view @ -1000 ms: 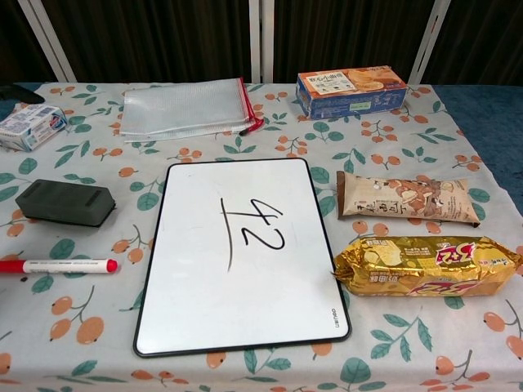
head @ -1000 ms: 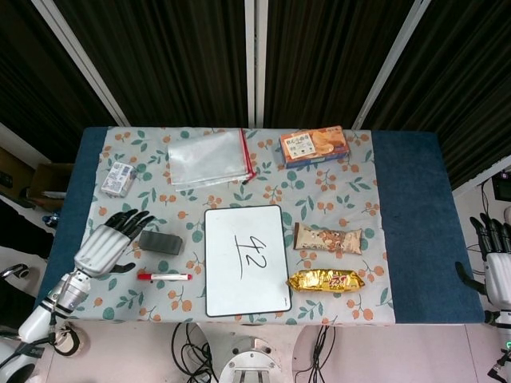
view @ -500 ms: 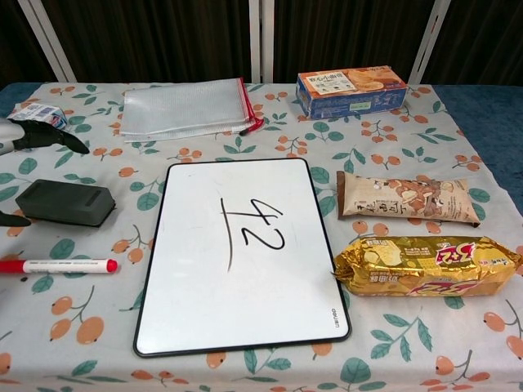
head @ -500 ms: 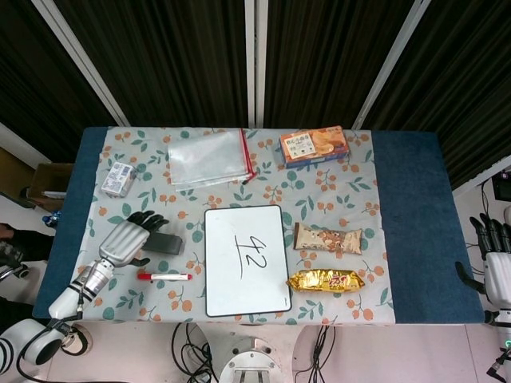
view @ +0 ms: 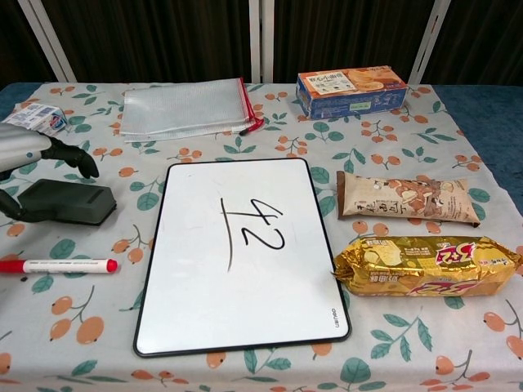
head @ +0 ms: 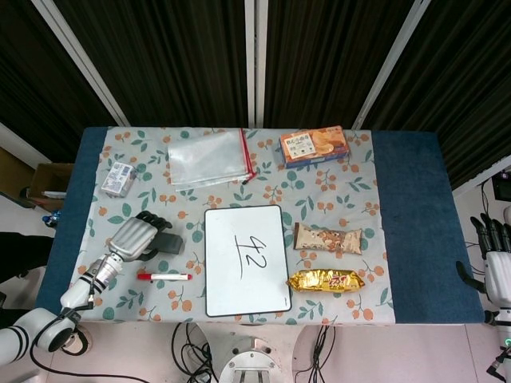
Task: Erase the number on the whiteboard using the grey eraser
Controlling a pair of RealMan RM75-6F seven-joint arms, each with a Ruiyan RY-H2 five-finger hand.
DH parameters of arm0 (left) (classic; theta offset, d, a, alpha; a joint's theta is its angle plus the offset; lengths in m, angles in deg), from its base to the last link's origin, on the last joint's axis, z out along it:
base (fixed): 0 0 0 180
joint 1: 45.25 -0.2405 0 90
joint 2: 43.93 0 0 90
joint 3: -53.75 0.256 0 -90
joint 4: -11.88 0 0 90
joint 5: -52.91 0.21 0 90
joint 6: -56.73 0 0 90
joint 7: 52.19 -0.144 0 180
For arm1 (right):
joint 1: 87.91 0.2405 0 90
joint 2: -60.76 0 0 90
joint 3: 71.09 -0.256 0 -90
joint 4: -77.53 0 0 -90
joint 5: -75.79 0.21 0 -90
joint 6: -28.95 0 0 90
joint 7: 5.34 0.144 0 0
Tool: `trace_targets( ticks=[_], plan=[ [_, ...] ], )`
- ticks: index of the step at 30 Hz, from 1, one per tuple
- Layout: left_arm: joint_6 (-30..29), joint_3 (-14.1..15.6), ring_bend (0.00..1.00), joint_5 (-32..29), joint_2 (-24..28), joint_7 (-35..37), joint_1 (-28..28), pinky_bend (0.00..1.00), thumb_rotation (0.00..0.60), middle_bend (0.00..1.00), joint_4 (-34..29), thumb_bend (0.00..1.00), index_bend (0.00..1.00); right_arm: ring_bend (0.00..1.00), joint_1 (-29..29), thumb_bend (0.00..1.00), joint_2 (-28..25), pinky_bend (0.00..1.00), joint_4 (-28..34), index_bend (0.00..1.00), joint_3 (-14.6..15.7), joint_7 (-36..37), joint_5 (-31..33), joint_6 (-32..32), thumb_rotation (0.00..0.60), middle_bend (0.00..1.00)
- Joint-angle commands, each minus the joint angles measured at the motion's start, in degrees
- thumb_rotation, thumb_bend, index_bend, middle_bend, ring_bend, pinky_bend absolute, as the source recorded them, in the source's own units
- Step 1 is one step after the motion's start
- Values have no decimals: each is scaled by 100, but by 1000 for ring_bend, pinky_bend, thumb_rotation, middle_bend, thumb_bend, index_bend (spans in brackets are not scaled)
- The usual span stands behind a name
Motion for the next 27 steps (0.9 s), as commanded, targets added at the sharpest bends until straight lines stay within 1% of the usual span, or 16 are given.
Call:
trace_targets(
  ticks=[1, 4, 6, 23, 27],
  plan=[
    [-44, 8, 252, -21, -23, -21, -2, 209, 600, 290, 24, 284, 304, 0, 10, 233, 7, 0, -3, 0, -2, -7, 4, -16, 600, 0],
    [-19, 25, 265, -67, -29, -40, 12, 209, 600, 316, 29, 286, 344, 0, 23, 233, 19, 0, -8, 0, 1, -18, 3, -40, 600, 0],
    [0, 31, 269, -93, -30, -49, 26, 209, 600, 324, 31, 286, 353, 0, 28, 233, 24, 0, -9, 0, 2, -23, 4, -50, 600, 0],
    [163, 164, 270, -216, 113, -180, 117, 209, 600, 326, -108, 286, 353, 0, 38, 245, 24, 0, 32, 0, -3, -96, 45, -86, 600, 0],
    [152, 170, 290, -258, 136, -219, 112, 209, 600, 355, -136, 286, 359, 0, 43, 245, 28, 0, 36, 0, -6, -111, 56, -97, 600, 0]
  ],
)
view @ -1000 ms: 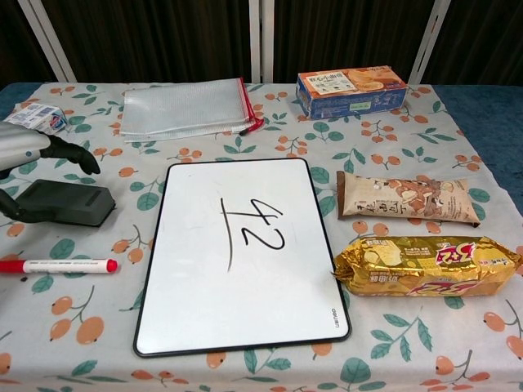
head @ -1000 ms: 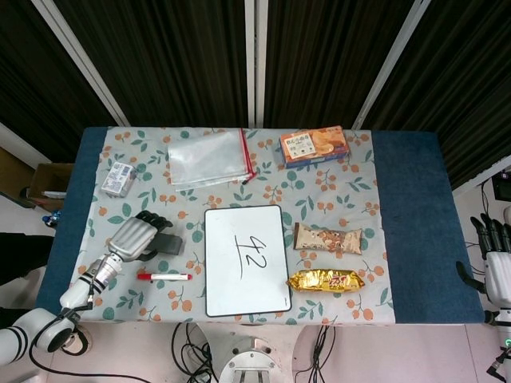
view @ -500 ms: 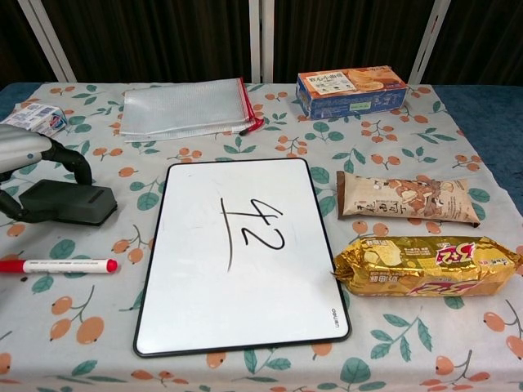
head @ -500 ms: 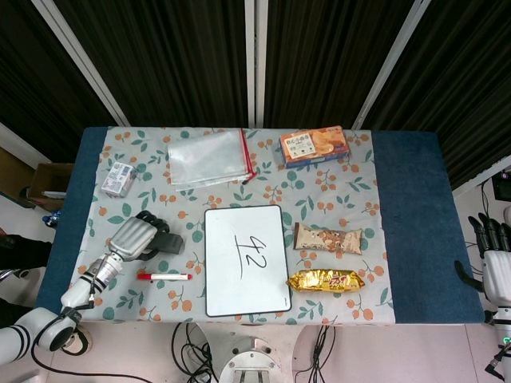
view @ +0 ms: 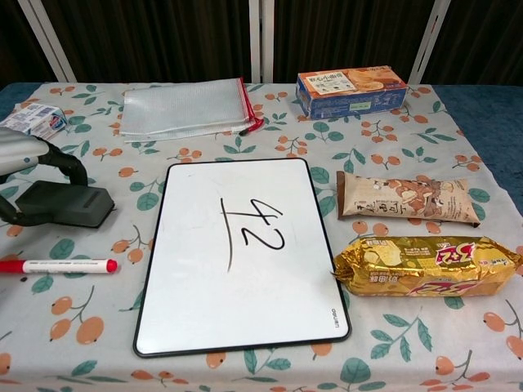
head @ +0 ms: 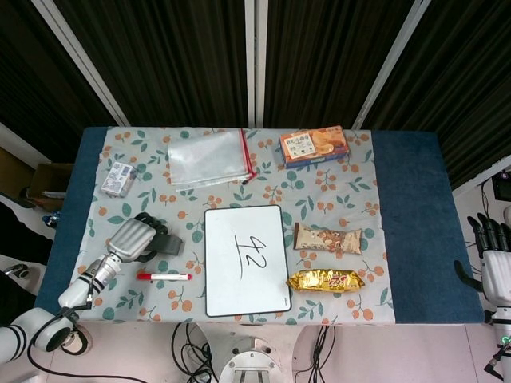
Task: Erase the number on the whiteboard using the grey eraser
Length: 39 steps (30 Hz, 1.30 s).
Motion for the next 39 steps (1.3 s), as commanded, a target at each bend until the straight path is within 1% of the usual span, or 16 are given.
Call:
trace_targets(
  ticks=[1, 8, 13, 19, 22, 24, 25, 29, 34, 39],
  plan=[
    [-5, 8, 302, -25, 1, -13, -5, 209, 600, 368, 3, 286, 367, 0, 3, 245, 3, 0, 1, 0, 0, -7, 3, -5, 600, 0],
    [-77, 31, 393, 3, -31, 54, -11, 209, 600, 440, 48, 287, 433, 0, 10, 246, 8, 0, 6, 0, -3, -28, 10, -14, 600, 0],
    [-209, 32, 431, 63, -72, 104, -28, 214, 600, 473, 114, 304, 468, 0, 11, 247, 8, 0, 14, 0, 2, -49, 12, -21, 600, 0],
    [-548, 8, 500, 218, -162, 339, -84, 244, 600, 519, 229, 313, 519, 0, 18, 247, 15, 0, 13, 0, 7, -61, 13, -37, 600, 0],
    [-702, -9, 530, 291, -188, 524, -102, 304, 600, 549, 238, 316, 551, 0, 23, 247, 16, 0, 14, 0, 6, -61, 14, -44, 600, 0],
    [-823, -24, 548, 353, -197, 619, -113, 392, 600, 569, 208, 329, 573, 0, 25, 246, 14, 0, 14, 0, 5, -58, 14, -46, 600, 0],
    [-866, -23, 553, 388, -182, 663, -111, 431, 600, 576, 161, 335, 582, 0, 27, 246, 13, 0, 13, 0, 4, -57, 14, -47, 600, 0],
    [-897, -9, 563, 485, -38, 701, -62, 486, 600, 586, -186, 340, 593, 0, 33, 247, 2, 0, 19, 0, -1, -45, 5, -44, 600, 0],
    [-902, -15, 570, 627, 159, 304, 33, 501, 600, 594, -825, 342, 601, 0, 44, 247, -26, 0, 30, 0, -11, -26, 8, -54, 600, 0],
    [-777, 7, 575, 749, 169, -113, 152, 507, 600, 599, -1447, 343, 607, 0, 39, 247, -63, 0, 52, 0, -26, -1, 19, -37, 600, 0]
  ],
)
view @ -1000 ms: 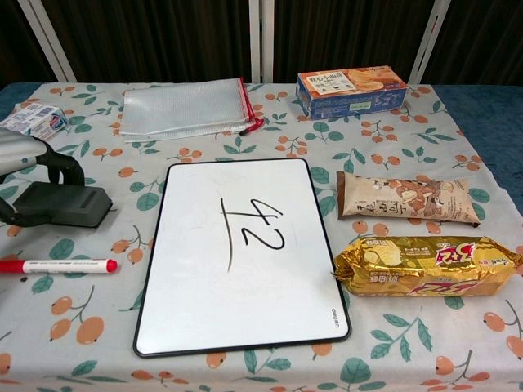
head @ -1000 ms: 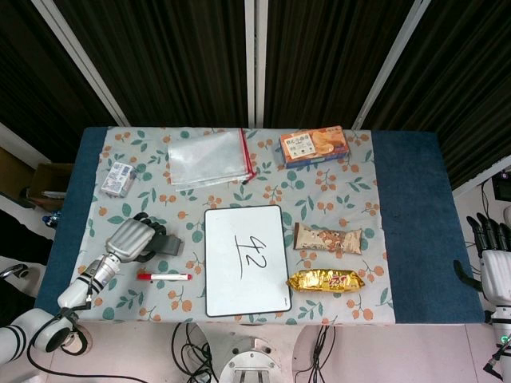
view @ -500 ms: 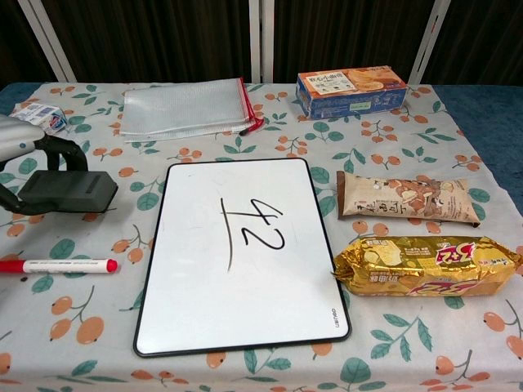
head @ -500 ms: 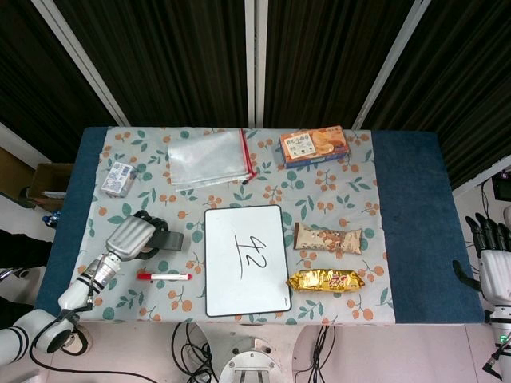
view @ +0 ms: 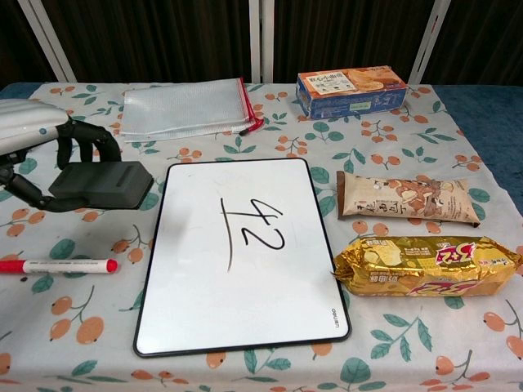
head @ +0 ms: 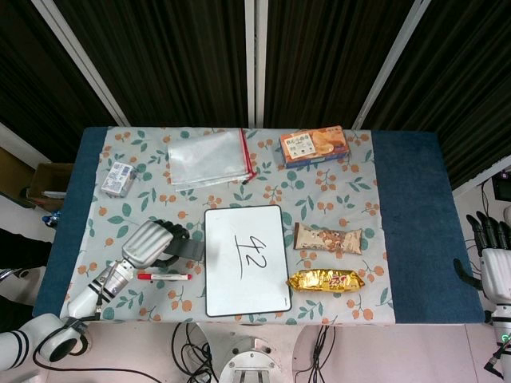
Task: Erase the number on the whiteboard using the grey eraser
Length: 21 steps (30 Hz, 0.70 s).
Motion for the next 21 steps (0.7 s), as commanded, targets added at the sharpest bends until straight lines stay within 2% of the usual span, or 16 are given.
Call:
trace_targets(
  ticks=[1, 10, 21],
  plan=[
    [193, 37, 575, 142, 9, -443, 159, 507, 600, 599, -507, 343, 607, 0, -6, 247, -16, 0, 11, 0, -7, 14, 2, 17, 600, 0],
    [943, -145, 577, -426, -565, -1759, 478, 501, 600, 604, -910, 347, 613, 0, -31, 248, 2, 0, -72, 0, 2, 120, 36, 4, 600, 0],
    [1246, -398, 590, -1247, -1239, -2986, 745, 500, 600, 619, -878, 376, 630, 0, -24, 252, -24, 0, -166, 0, -37, 283, 52, 0, 600, 0]
  ],
)
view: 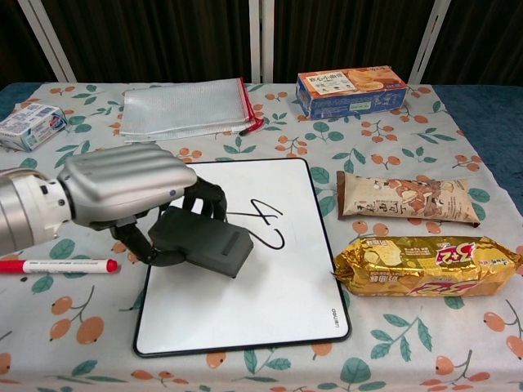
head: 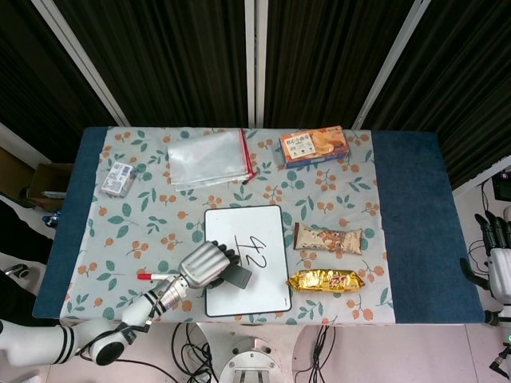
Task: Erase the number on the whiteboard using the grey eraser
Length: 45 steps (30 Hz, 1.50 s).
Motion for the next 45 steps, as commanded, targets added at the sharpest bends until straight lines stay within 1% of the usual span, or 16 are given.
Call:
trace_targets(
  ticks=[1, 8, 13, 17, 19, 23, 28, 33, 36, 45],
  plan=[
    [102, -83, 593, -318, -243, -492, 130, 500, 600, 622, 73, 379, 634, 0, -1, 252, -2, 0, -20, 0, -1, 25, 6, -8, 600, 0],
    [81, -82, 596, -737, -539, -977, 211, 500, 600, 626, 213, 382, 640, 0, -30, 252, -39, 0, -61, 0, -28, 125, 17, 48, 600, 0],
    [-104, -116, 596, -831, -740, -1081, 217, 500, 600, 627, 368, 405, 640, 0, -47, 252, -63, 0, -62, 0, -38, 158, 28, 67, 600, 0],
    [-52, -171, 596, -946, -759, -1112, 306, 499, 600, 627, 450, 410, 639, 0, -64, 252, -74, 0, -55, 0, -53, 170, 39, 103, 600, 0],
    [2, -213, 596, -1028, -764, -1120, 370, 499, 600, 626, 475, 416, 640, 0, -73, 252, -82, 0, -44, 0, -59, 166, 43, 119, 600, 0],
    [98, -324, 596, -1258, -784, -1174, 500, 499, 600, 626, 578, 466, 640, 0, -78, 252, -99, 0, -18, 0, -58, 138, 40, 125, 600, 0],
    [217, -466, 596, -1581, -811, -1184, 673, 499, 600, 626, 801, 472, 640, 0, -79, 252, -155, 0, 73, 0, -76, 84, 20, 167, 600, 0],
    [227, -595, 596, -1764, -807, -1107, 798, 499, 600, 627, 973, 472, 640, 0, -80, 252, -207, 0, 193, 0, -86, 0, -23, 226, 600, 0],
    [264, -642, 596, -1890, -859, -1051, 877, 499, 600, 627, 1147, 473, 641, 0, -77, 253, -211, 0, 231, 0, -81, -50, -14, 214, 600, 0],
    [183, -870, 601, -2201, -1334, -918, 1117, 499, 600, 632, 2102, 486, 646, 0, -80, 252, -194, 0, 275, 0, -54, -141, -15, 195, 600, 0]
  ],
)
